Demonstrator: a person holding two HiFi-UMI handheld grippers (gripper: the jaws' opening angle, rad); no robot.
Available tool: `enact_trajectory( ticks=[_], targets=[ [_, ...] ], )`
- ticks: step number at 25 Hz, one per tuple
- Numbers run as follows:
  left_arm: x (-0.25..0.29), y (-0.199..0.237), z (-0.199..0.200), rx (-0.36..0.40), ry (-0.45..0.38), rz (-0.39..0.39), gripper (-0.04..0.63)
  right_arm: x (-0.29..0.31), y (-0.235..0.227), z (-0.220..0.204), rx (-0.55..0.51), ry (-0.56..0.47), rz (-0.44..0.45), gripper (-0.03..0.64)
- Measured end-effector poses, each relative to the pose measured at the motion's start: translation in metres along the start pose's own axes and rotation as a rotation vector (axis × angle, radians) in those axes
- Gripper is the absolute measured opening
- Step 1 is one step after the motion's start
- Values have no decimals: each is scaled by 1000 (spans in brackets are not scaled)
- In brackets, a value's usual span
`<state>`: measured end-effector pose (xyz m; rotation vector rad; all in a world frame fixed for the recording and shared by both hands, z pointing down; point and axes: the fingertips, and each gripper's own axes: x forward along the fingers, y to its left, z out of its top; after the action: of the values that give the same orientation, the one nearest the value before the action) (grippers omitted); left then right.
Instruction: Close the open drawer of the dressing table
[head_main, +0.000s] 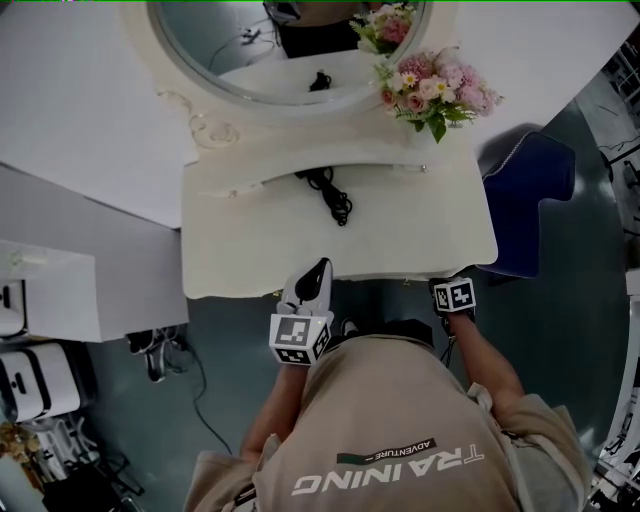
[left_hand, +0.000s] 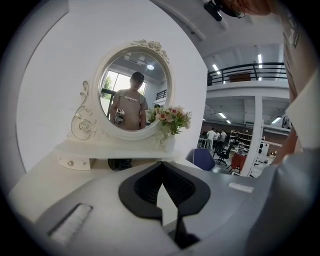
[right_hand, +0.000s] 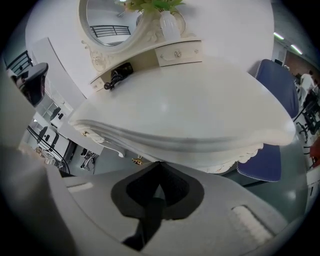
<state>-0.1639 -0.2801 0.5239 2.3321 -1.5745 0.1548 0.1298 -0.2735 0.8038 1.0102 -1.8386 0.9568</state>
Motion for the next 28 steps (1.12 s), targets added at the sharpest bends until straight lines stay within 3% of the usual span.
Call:
enact_trajectory(
  ticks=[12, 18, 22, 28],
  targets=[
    [-1, 5, 1, -4, 9, 13, 18, 7, 2, 16, 9, -59, 1, 2],
    [4, -4, 7, 20, 4, -14, 18, -10, 9, 16, -44, -97, 36, 2],
    [14, -14, 12, 25, 1, -30, 18, -51, 21, 38, -72, -227, 92, 2],
    [21, -49, 34, 71, -26, -89, 18, -151, 37, 97, -150, -515, 126, 2]
  ],
)
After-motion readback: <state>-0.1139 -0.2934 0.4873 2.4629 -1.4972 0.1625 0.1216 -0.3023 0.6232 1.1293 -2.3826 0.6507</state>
